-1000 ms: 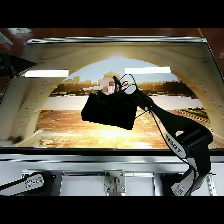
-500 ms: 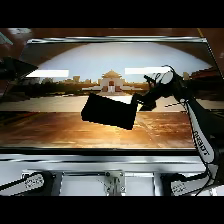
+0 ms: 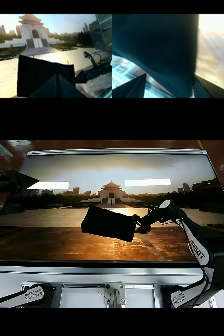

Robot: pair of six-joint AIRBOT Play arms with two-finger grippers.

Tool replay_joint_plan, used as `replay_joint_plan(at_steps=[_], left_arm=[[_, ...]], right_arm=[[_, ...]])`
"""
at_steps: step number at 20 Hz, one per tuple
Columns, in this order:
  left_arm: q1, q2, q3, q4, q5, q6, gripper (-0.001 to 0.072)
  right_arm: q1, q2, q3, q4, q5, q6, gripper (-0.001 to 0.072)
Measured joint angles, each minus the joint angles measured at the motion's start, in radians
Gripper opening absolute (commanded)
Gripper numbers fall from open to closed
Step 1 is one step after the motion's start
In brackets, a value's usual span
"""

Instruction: Fold the shirts.

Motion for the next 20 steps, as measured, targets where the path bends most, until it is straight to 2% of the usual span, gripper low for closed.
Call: replay_joint_plan(at_steps=[2, 3, 4, 5, 9, 13, 17, 20], left_arm=[[-0.013, 0.0, 0.0, 0.002, 0.003, 0.001, 0.0037], [-0.02, 0.0, 0.0, 0.002, 0.004, 0.001, 0.0037], [-0.028, 0.0, 0.0, 0.002, 0.006, 0.001, 0.0037], [-0.035, 0.0, 0.0, 0.002, 0.006, 0.001, 0.0037], [-0.057, 0.0, 0.0, 0.002, 0.009, 0.0, 0.0037], [-0.087, 0.001, 0.0, 0.002, 0.008, -0.02, 0.0036], [-0.126, 0.017, 0.0, 0.003, 0.008, -0.071, 0.0036], [-0.152, 0.044, 0.0, 0.003, 0.008, -0.106, 0.0036]], right_arm=[[0.005, -0.011, -0.004, 0.04, -0.031, -0.017, 0.0684], [0.006, -0.014, -0.006, 0.053, -0.046, -0.023, 0.0507], [0.007, -0.018, -0.006, 0.063, -0.06, -0.026, 0.0236], [0.008, -0.02, -0.008, 0.068, -0.071, -0.03, 0.0064], [0.009, -0.023, 0.021, 0.083, -0.104, -0.078, 0.006], [-0.027, -0.024, 0.15, 0.082, -0.134, -0.151, 0.006], [-0.154, -0.024, 0.304, 0.079, -0.239, -0.084, 0.006], [-0.32, -0.024, 0.383, 0.078, -0.286, -0.034, 0.006]])
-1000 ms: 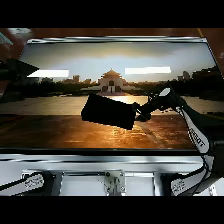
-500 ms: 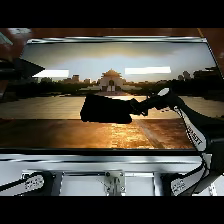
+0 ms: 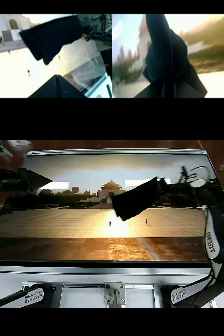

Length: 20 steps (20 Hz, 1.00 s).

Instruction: Fold the shirts.

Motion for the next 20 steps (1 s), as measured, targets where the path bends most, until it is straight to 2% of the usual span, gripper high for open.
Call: replay_joint_plan(at_steps=[2, 5, 12, 15, 20], left_arm=[[-0.018, 0.02, 0.0, 0.0, 0.002, -0.026, 0.0036], [-0.055, 0.047, 0.0, 0.0, 0.031, -0.056, 0.0036], [-0.156, 0.063, 0.0, 0.0, 0.09, -0.076, 0.0036], [-0.18, 0.064, 0.0, 0.001, 0.109, -0.079, 0.0036], [-0.191, 0.064, 0.0, 0.008, 0.127, -0.074, 0.0036]], right_arm=[[-0.13, 0.0, 0.024, -0.005, 0.011, 0.024, 0.0061], [-0.337, 0.0, 0.04, -0.05, 0.1, 0.045, 0.006], [-0.719, 0.021, 0.01, -0.272, 0.359, 0.089, 0.006], [-0.825, 0.099, -0.128, -0.337, 0.383, 0.097, 0.0061], [-0.934, 0.287, -0.459, -0.415, 0.336, 0.099, 0.0061]])
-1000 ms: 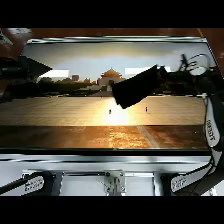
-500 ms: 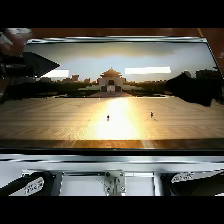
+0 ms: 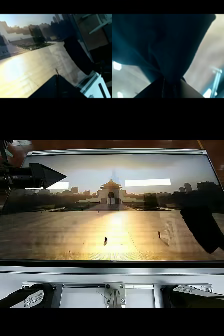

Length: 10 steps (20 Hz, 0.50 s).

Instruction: Fold the shirts.

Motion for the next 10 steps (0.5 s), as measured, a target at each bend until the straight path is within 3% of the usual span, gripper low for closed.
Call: replay_joint_plan(at_steps=[5, 10], left_arm=[[-0.002, 0.0, 0.0, 0.002, 0.004, 0.007, 0.0037], [-0.002, 0.0, 0.0, 0.003, -0.004, 0.009, 0.0036]], right_arm=[[-0.062, 0.146, -0.252, -0.066, -0.046, -0.003, 0.0062], [-0.079, 0.205, -0.332, -0.187, -0.06, 0.009, 0.0061]])
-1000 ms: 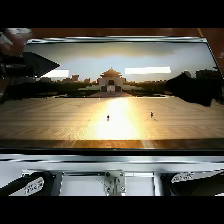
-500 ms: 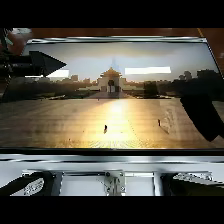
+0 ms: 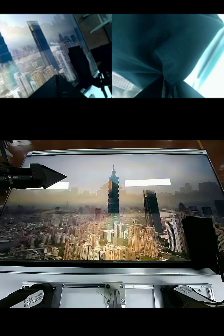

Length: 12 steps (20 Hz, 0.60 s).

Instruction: Fold the shirts.

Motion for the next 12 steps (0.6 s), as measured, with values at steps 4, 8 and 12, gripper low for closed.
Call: replay_joint_plan(at_steps=[4, 8, 12], left_arm=[[0.0, 0.0, 0.0, 0.0, -0.005, 0.001, 0.0037], [0.0, 0.0, 0.0, 0.0, -0.003, 0.003, 0.0037], [0.0, 0.0, 0.0, 0.025, 0.012, 0.017, 0.0036]], right_arm=[[-0.003, 0.011, -0.031, -0.046, 0.0, 0.026, 0.0178], [-0.004, 0.014, -0.011, -0.112, 0.052, 0.0, 0.056], [0.002, 0.019, 0.194, -0.139, 0.246, -0.048, 0.0556]])
